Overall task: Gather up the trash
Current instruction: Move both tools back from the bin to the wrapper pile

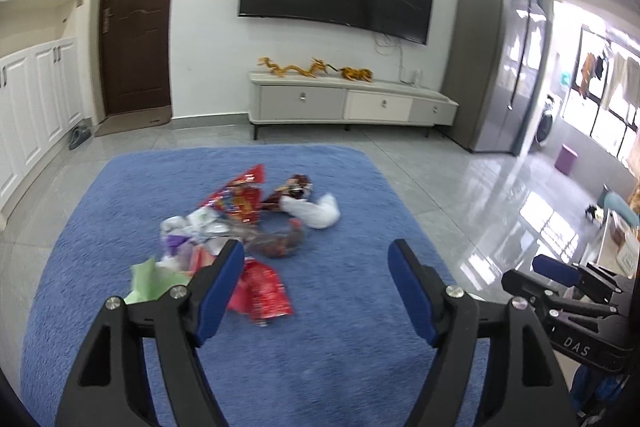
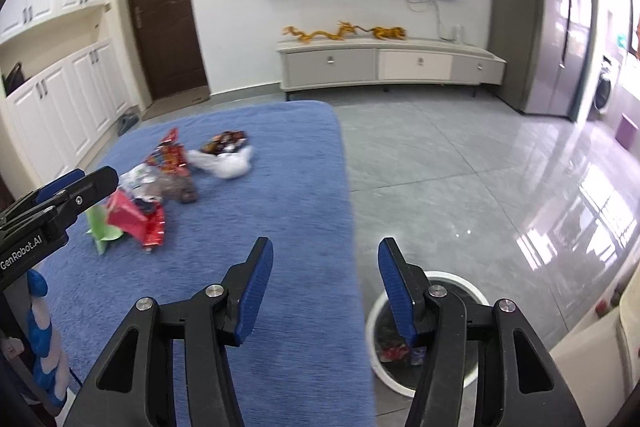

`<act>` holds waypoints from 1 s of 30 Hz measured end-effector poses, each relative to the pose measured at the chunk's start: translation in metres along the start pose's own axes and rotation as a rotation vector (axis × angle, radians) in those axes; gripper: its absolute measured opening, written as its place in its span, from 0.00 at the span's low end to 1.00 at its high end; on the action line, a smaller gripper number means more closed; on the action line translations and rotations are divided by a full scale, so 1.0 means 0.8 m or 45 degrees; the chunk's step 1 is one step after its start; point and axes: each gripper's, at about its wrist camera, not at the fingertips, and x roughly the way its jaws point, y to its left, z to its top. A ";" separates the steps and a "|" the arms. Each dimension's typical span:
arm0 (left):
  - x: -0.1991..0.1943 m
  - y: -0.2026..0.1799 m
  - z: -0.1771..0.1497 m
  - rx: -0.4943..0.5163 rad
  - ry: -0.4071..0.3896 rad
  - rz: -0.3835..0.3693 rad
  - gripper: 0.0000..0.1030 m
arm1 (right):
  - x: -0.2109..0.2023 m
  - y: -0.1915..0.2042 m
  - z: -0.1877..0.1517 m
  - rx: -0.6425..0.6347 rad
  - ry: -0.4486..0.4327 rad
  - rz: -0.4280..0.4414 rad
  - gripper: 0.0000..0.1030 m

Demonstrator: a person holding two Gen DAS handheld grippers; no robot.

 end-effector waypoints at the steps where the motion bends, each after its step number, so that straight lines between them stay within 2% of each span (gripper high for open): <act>1: -0.003 0.012 -0.001 -0.017 -0.007 0.012 0.71 | 0.001 0.008 0.001 -0.009 0.001 0.010 0.56; 6: -0.011 0.061 -0.005 -0.102 -0.022 0.030 0.71 | -0.002 0.047 0.006 -0.055 0.003 0.083 0.64; 10: -0.014 0.121 -0.005 -0.170 -0.012 0.122 0.71 | -0.001 0.077 0.012 -0.090 -0.002 0.157 0.77; 14: -0.019 0.175 -0.004 -0.223 -0.001 0.225 0.71 | 0.003 0.097 0.022 -0.116 -0.015 0.223 0.78; 17: -0.021 0.204 -0.004 -0.265 0.003 0.265 0.71 | 0.012 0.112 0.029 -0.137 0.006 0.270 0.78; 19: -0.021 0.222 -0.005 -0.292 0.006 0.280 0.71 | 0.020 0.122 0.033 -0.150 0.021 0.297 0.74; 23: -0.004 0.242 -0.012 -0.344 0.065 0.283 0.71 | 0.046 0.145 0.034 -0.204 0.079 0.335 0.55; 30: 0.045 0.241 -0.035 -0.324 0.195 0.235 0.71 | 0.109 0.169 0.028 -0.215 0.213 0.430 0.45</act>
